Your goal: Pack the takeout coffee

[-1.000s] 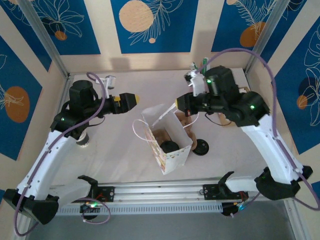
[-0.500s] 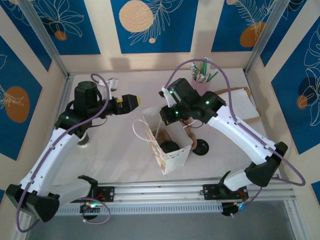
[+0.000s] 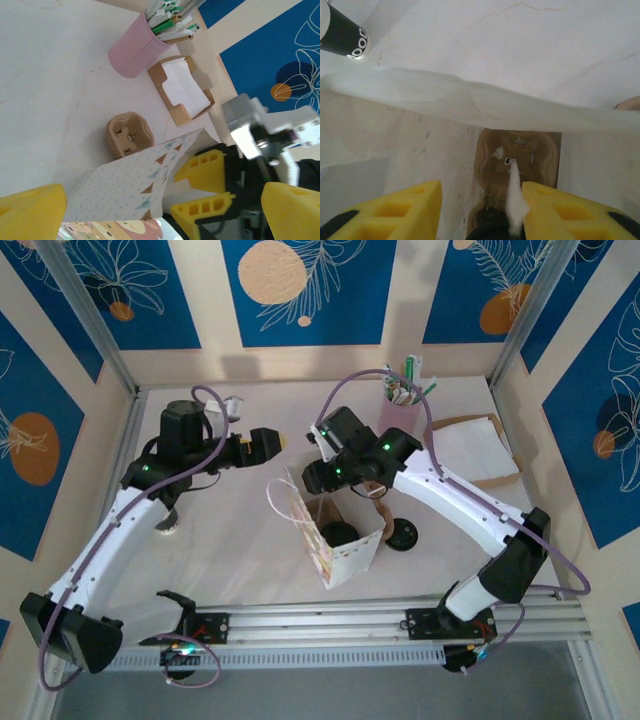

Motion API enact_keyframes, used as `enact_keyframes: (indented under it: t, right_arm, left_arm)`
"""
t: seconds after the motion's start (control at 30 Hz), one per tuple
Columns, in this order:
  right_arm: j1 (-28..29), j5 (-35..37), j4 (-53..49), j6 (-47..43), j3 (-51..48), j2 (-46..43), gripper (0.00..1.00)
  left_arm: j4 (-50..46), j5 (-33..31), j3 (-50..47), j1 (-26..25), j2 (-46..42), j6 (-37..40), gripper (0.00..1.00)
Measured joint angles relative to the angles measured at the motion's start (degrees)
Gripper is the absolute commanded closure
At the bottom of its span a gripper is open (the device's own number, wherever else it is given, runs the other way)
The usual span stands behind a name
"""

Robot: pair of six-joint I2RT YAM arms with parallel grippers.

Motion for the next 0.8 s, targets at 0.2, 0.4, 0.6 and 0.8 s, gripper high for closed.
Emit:
enact_keyframes:
  t: [0.2, 0.4, 0.6, 0.8]
  right_arm:
    - [-0.6, 0.3, -1.7, -0.5, 4.8, -2.8, 0.39]
    - [-4.7, 0.7, -3.3, -1.2, 7.8, -9.6, 0.33]
    - [-17.4, -0.9, -4.4, -1.2, 7.6, -14.4, 0.33]
    - [-32.5, -3.7, -4.6, -0.7, 3.1, -14.7, 0.33]
  left_arm:
    - [0.2, 0.0, 1.9, -0.5, 3.9, 1.0, 0.00]
    - [0.0, 0.1, 8.9, -2.9, 9.8, 3.0, 0.01]
    - [-0.6, 0.5, 15.8, -5.4, 17.8, 5.9, 0.09]
    - [-0.5, 2.2, 18.3, -6.0, 25.9, 7.5, 0.21]
